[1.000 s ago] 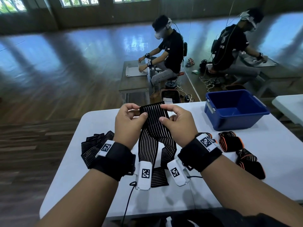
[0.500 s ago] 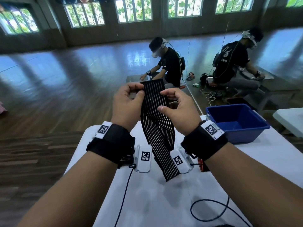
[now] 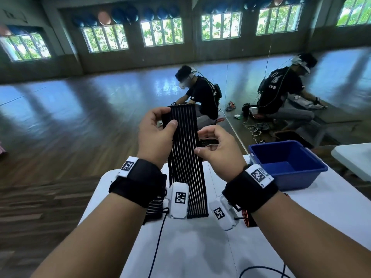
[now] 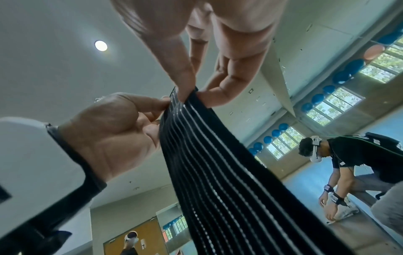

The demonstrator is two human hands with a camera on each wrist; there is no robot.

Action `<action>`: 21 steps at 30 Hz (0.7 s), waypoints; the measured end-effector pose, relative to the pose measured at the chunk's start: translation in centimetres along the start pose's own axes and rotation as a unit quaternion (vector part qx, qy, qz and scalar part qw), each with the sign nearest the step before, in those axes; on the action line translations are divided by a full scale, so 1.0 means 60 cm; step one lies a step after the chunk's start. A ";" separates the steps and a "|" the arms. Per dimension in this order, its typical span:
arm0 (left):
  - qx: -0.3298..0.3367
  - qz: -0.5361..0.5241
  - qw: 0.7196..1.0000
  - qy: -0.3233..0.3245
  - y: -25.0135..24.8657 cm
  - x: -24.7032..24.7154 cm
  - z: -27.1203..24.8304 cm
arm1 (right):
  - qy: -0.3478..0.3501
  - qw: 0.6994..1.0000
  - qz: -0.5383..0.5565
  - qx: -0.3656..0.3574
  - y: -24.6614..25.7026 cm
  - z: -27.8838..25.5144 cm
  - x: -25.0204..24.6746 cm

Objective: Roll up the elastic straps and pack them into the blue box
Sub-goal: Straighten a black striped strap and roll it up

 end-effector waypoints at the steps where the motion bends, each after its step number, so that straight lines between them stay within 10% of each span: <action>1: -0.002 -0.001 1.000 0.001 0.002 0.001 0.000 | -0.005 1.000 0.006 0.004 -0.004 0.000 0.000; 21: -0.015 -0.002 0.996 0.082 0.018 0.003 -0.028 | -0.002 0.999 -0.036 -0.031 -0.025 -0.012 0.008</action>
Point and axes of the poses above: each hand's wrist, its own z-axis towards the middle knuckle, its own x-axis out of the palm, y = z × x, the point moved 1 cm from there along z, towards the middle knuckle, and after that the axes turned 8 degrees about -y, right-handed, at the moved point
